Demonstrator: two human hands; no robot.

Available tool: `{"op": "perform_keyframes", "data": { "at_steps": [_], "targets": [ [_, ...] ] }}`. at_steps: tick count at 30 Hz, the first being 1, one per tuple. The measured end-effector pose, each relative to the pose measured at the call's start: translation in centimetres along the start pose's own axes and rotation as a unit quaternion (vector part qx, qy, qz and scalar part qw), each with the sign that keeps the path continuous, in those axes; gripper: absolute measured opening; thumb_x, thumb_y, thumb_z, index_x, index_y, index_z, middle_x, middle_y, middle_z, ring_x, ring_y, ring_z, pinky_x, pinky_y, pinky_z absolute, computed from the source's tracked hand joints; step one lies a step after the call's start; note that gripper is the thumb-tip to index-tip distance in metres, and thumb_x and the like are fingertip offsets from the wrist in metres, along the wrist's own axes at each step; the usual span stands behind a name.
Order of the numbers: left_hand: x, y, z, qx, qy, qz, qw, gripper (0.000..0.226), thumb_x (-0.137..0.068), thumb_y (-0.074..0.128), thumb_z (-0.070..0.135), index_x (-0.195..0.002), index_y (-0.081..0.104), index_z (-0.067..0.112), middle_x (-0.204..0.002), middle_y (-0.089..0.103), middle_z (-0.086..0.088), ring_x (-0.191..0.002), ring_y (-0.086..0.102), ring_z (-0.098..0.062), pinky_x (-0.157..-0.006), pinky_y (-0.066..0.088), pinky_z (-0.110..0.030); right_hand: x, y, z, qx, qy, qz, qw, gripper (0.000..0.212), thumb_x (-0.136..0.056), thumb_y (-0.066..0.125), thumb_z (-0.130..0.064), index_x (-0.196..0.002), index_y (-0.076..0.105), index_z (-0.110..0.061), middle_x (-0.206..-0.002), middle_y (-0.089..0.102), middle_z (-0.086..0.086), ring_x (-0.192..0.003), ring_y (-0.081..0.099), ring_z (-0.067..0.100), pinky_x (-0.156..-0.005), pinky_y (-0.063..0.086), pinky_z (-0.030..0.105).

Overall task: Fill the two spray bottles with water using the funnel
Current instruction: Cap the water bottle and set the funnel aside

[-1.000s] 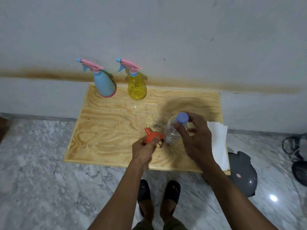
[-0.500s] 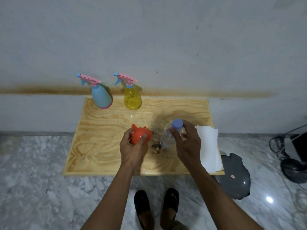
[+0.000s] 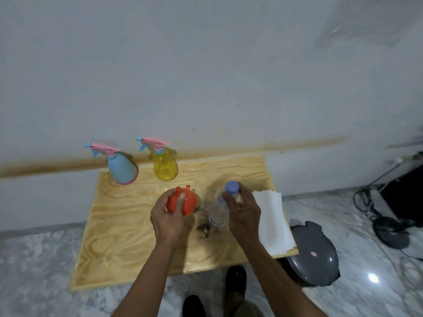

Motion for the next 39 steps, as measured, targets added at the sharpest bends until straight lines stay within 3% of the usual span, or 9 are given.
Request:
{"op": "perform_keyframes", "data": {
  "at_steps": [5,10,14,19,22,25,28,33,39],
  "targets": [
    [-1.4,4.4,2.0,-0.009,0.027,-0.013,1.0,0.024,-0.089,0.074,0.024,-0.113,0.071,0.02,-0.105,0.065,0.005,-0.102,0.059,-0.014,-0.091,0.047,-0.031,-5.3,-2.4,-1.3,0.001,-0.02,0.039,0.999,0.029,-0.09,0.071,-0.027,-0.118,0.063,-0.025,-0.114,0.067,-0.008,-0.105,0.062,0.012,-0.085,0.055,0.04],
    [-4.3,9.5,2.7,-0.026,0.036,-0.027,0.999,0.025,-0.089,0.074,0.024,-0.112,0.072,0.016,-0.106,0.069,0.002,-0.102,0.061,-0.015,-0.093,0.05,-0.033,-12.4,-4.1,-1.4,0.02,-0.039,0.069,0.997,0.034,-0.087,0.074,-0.024,-0.119,0.065,-0.017,-0.111,0.065,-0.01,-0.103,0.058,0.005,-0.088,0.053,0.048],
    [-6.9,13.3,2.9,-0.042,0.037,-0.021,0.998,0.024,-0.089,0.074,0.025,-0.11,0.072,0.015,-0.101,0.069,0.001,-0.098,0.062,-0.018,-0.089,0.049,-0.03,-17.1,-3.9,-0.4,0.023,-0.047,0.069,0.996,0.033,-0.086,0.075,-0.022,-0.118,0.065,-0.018,-0.11,0.064,-0.011,-0.104,0.06,0.014,-0.087,0.053,0.05],
    [-9.7,16.9,1.7,-0.059,0.023,-0.008,0.998,0.022,-0.088,0.075,0.023,-0.109,0.073,0.015,-0.098,0.071,0.0,-0.096,0.063,-0.019,-0.084,0.045,-0.018,-20.8,-2.2,0.7,0.022,-0.078,0.054,0.995,0.034,-0.085,0.076,-0.025,-0.117,0.063,-0.025,-0.111,0.064,-0.012,-0.103,0.063,0.017,-0.085,0.054,0.05],
    [-10.4,18.5,2.0,-0.082,0.048,0.0,0.995,0.015,-0.088,0.075,0.017,-0.103,0.074,0.014,-0.094,0.066,0.006,-0.091,0.06,-0.015,-0.072,0.035,0.002,-21.9,-1.2,1.4,0.024,-0.097,0.048,0.994,0.035,-0.085,0.075,-0.026,-0.117,0.06,-0.03,-0.111,0.064,-0.012,-0.101,0.063,0.016,-0.082,0.055,0.05],
    [-11.1,19.9,0.6,-0.09,0.065,-0.002,0.994,0.012,-0.085,0.074,0.026,-0.096,0.071,0.028,-0.096,0.068,0.004,-0.094,0.062,-0.019,-0.083,0.049,-0.02,-22.8,-0.5,2.1,0.02,-0.087,0.037,0.995,0.035,-0.086,0.076,-0.023,-0.118,0.062,-0.023,-0.111,0.064,-0.011,-0.102,0.063,0.018,-0.084,0.055,0.046],
    [-11.5,20.9,-1.5,-0.098,0.048,0.001,0.994,0.025,-0.085,0.078,0.023,-0.101,0.066,0.038,-0.099,0.067,0.01,-0.101,0.061,-0.019,-0.092,0.053,-0.041,-23.4,-0.1,1.9,0.022,-0.092,0.031,0.995,0.036,-0.085,0.077,-0.025,-0.114,0.058,-0.032,-0.108,0.063,-0.016,-0.101,0.063,0.015,-0.085,0.055,0.041],
    [-11.3,21.8,-3.5,-0.088,0.041,0.013,0.995,0.027,-0.084,0.079,0.028,-0.103,0.066,0.043,-0.1,0.067,0.019,-0.095,0.06,0.008,-0.082,0.057,-0.033,-24.1,0.3,1.8,0.034,-0.086,0.022,0.995,0.037,-0.082,0.079,-0.031,-0.113,0.059,-0.035,-0.105,0.061,-0.02,-0.1,0.064,0.017,-0.085,0.054,0.037],
    [-11.9,22.5,-6.4,-0.158,-0.02,-0.014,0.987,0.026,-0.083,0.076,0.033,-0.108,0.069,0.027,-0.116,0.066,-0.001,-0.11,0.061,-0.027,-0.091,0.049,-0.033,-23.7,0.5,1.9,0.045,-0.086,0.015,0.995,0.04,-0.084,0.075,-0.038,-0.117,0.052,-0.038,-0.109,0.056,-0.024,-0.104,0.062,0.02,-0.088,0.055,0.043]
  ]
}}
Point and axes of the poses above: each hand's wrist, its own x-axis away from the middle knuckle, its own y-axis out of the palm, z = x × y, the point moved 10 cm from there along -x, towards the middle knuckle
